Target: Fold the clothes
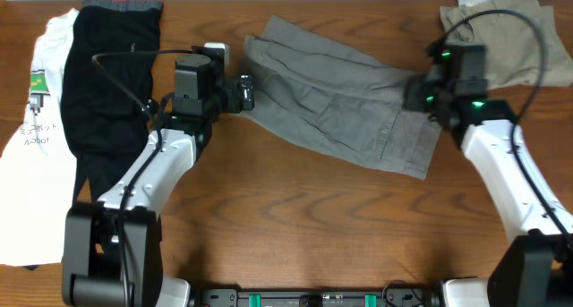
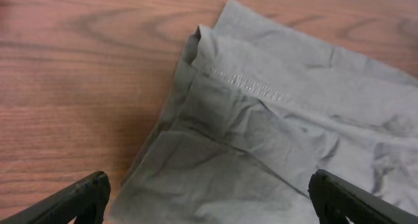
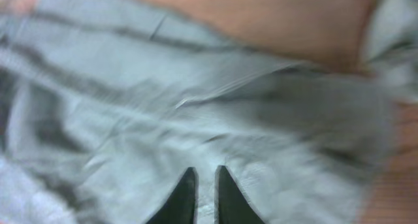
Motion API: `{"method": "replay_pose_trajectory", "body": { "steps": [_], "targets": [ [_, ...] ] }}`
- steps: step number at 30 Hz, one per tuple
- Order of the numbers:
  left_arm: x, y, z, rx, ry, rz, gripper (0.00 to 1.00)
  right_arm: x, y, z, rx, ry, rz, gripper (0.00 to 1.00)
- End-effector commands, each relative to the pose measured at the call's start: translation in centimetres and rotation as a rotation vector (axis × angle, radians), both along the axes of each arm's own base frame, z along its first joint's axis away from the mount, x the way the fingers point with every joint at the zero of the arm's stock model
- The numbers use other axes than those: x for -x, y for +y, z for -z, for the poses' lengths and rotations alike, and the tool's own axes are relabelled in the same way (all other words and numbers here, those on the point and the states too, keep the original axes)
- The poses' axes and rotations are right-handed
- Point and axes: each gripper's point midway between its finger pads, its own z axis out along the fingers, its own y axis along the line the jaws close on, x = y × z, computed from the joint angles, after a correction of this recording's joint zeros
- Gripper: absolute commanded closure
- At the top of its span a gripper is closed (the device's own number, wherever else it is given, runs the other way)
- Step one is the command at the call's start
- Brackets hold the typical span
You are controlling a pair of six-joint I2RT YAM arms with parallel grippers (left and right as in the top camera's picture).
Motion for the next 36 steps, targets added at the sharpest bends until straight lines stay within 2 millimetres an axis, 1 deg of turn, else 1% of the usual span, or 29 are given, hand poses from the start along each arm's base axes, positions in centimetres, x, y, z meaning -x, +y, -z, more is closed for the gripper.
{"method": "replay_pose_trajectory", "body": {
  "steps": [1,4,6,7,9,10,11,12,13,14,16,18,24,27,28,32,36],
  "targets": [
    [0.1,-1.0,-3.1,0.010,-0.076,0.082,0.02,0.6,2.8,1.3,0.005,0.038,-0.084,0.96],
    [0.5,-2.2,-2.3,0.007,-0.065,0.173,0.00,0.7,4.0,1.3,0.003,0.035,-0.108,0.96],
    [0.5,-2.3,-1.2,-0.002,-0.045,0.187,0.07,0.8,4.2,1.3,-0.006,0.035,-0.105,0.96],
    [0.4,-2.3,-0.5,-0.014,-0.034,0.197,0.15,0.8,4.3,1.3,-0.015,0.040,-0.102,0.96],
    [0.4,-2.3,1.0,-0.038,-0.009,0.216,0.39,1.1,4.4,1.5,-0.025,0.054,-0.104,0.96],
    [0.4,-2.3,1.9,-0.051,0.008,0.227,0.52,1.2,4.5,1.5,-0.025,0.059,-0.104,0.96],
    [0.5,-2.3,2.8,-0.053,0.029,0.229,0.69,1.4,4.4,1.7,-0.026,0.068,-0.102,0.96],
    [0.5,-2.3,3.6,-0.054,0.046,0.229,0.78,1.5,4.4,1.7,-0.027,0.075,-0.099,0.96],
    [0.5,-2.3,4.4,-0.055,0.063,0.229,0.81,1.7,4.4,1.9,-0.025,0.083,-0.099,0.96],
    [0.5,-2.3,5.1,-0.055,0.079,0.230,0.91,1.8,4.4,1.9,-0.024,0.088,-0.099,0.96],
    [0.5,-2.3,6.3,-0.056,0.102,0.230,0.94,1.9,4.3,2.0,-0.023,0.096,-0.099,0.97],
    [0.3,-2.2,7.1,-0.061,0.106,0.226,0.94,2.0,4.3,2.1,-0.023,0.098,-0.099,0.97],
    [-1.4,-2.3,8.2,-0.079,0.047,0.230,0.94,2.0,4.4,2.1,-0.022,0.098,-0.100,0.97],
    [-1.8,-2.3,9.6,-0.087,0.049,0.233,0.94,2.0,4.4,2.1,-0.017,0.096,-0.106,0.97],
    [-1.8,-2.1,10.4,-0.098,0.061,0.222,0.94,2.0,4.3,2.1,-0.016,0.096,-0.106,0.97],
    [-1.4,-1.1,13.4,-0.138,0.128,0.187,0.94,1.9,4.3,2.1,-0.014,0.095,-0.105,0.98],
    [-0.3,-0.8,14.4,-0.131,0.190,0.179,0.94,1.9,4.2,2.1,-0.005,0.092,-0.111,0.98]
  ]
}}
